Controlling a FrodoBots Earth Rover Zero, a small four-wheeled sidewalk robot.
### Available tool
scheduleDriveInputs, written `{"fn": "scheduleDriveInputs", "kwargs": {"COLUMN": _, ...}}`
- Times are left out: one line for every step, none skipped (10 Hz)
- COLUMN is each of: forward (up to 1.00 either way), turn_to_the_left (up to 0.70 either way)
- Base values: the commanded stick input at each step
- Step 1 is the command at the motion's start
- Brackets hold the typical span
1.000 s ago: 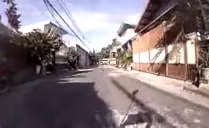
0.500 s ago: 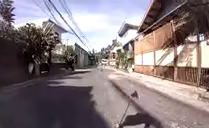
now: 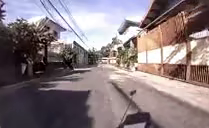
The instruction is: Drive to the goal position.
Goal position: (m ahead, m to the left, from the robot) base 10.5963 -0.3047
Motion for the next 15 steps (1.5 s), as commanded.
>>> {"fn": "scheduleDriveInputs", "kwargs": {"forward": 1.00, "turn_to_the_left": 0.00}}
{"fn": "scheduleDriveInputs", "kwargs": {"forward": 1.00, "turn_to_the_left": 0.00}}
{"fn": "scheduleDriveInputs", "kwargs": {"forward": 1.00, "turn_to_the_left": 0.00}}
{"fn": "scheduleDriveInputs", "kwargs": {"forward": 1.00, "turn_to_the_left": 0.00}}
{"fn": "scheduleDriveInputs", "kwargs": {"forward": 1.00, "turn_to_the_left": 0.00}}
{"fn": "scheduleDriveInputs", "kwargs": {"forward": 1.00, "turn_to_the_left": 0.00}}
{"fn": "scheduleDriveInputs", "kwargs": {"forward": 1.00, "turn_to_the_left": 0.00}}
{"fn": "scheduleDriveInputs", "kwargs": {"forward": 1.00, "turn_to_the_left": 0.00}}
{"fn": "scheduleDriveInputs", "kwargs": {"forward": 1.00, "turn_to_the_left": 0.00}}
{"fn": "scheduleDriveInputs", "kwargs": {"forward": 1.00, "turn_to_the_left": 0.00}}
{"fn": "scheduleDriveInputs", "kwargs": {"forward": 1.00, "turn_to_the_left": 0.00}}
{"fn": "scheduleDriveInputs", "kwargs": {"forward": 1.00, "turn_to_the_left": 0.00}}
{"fn": "scheduleDriveInputs", "kwargs": {"forward": 1.00, "turn_to_the_left": 0.00}}
{"fn": "scheduleDriveInputs", "kwargs": {"forward": 1.00, "turn_to_the_left": 0.00}}
{"fn": "scheduleDriveInputs", "kwargs": {"forward": 1.00, "turn_to_the_left": 0.00}}
